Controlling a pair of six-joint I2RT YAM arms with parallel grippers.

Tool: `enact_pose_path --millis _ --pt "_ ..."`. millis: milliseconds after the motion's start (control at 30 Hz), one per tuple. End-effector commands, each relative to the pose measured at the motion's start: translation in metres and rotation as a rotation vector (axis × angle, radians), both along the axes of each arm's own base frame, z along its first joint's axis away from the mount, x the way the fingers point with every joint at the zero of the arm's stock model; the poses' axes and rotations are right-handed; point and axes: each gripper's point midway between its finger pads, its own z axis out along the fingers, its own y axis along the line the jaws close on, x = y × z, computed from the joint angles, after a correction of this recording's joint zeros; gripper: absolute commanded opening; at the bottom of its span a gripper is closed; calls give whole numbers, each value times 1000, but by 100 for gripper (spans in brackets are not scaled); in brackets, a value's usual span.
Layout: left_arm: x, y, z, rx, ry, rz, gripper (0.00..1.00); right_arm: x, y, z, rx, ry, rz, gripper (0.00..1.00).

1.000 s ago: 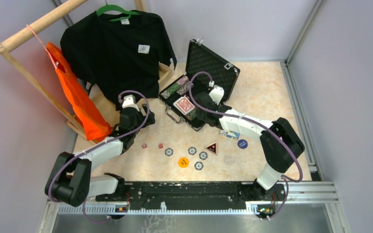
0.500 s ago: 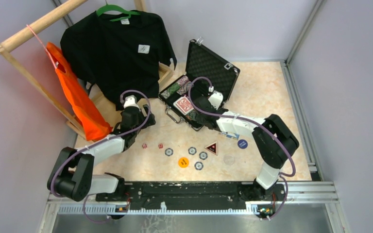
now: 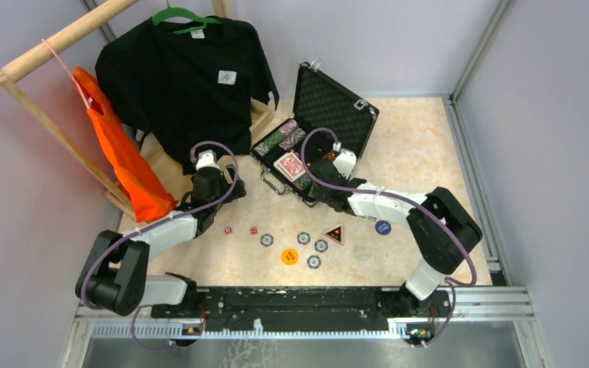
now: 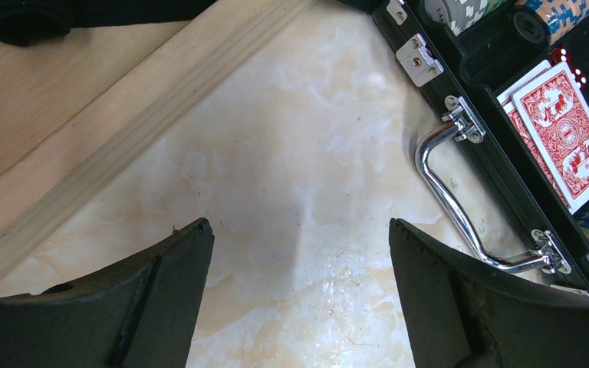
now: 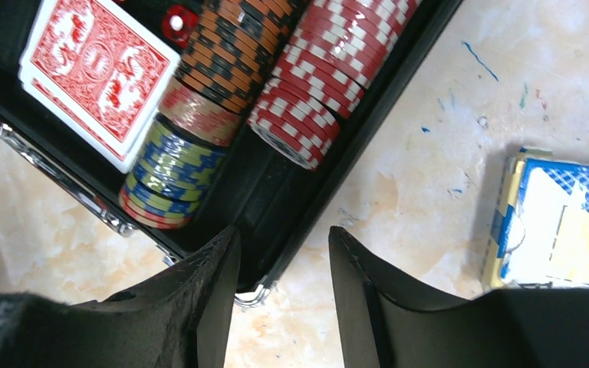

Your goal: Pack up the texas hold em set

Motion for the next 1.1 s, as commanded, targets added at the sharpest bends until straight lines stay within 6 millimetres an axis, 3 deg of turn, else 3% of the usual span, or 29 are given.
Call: enact_pose_path --millis 0,367,467,533,833,1067 --pt "7 -4 9 -17 -16 0 89 -1 2 20 25 -64 26 46" --pt "7 -4 7 -15 -11 -1 89 2 18 -23 -30 43 77 41" --pt "7 -4 6 -12 -8 -3 90 2 14 -27 -58 55 74 27" --pt "7 -5 5 -12 -4 -4 89 0 8 -28 -85 59 63 18" --pt "8 -7 1 -14 11 -16 90 5 -20 -17 -173 32 19 0" --pt "8 -9 2 -19 13 -22 90 16 -44 -3 -223 10 -7 0"
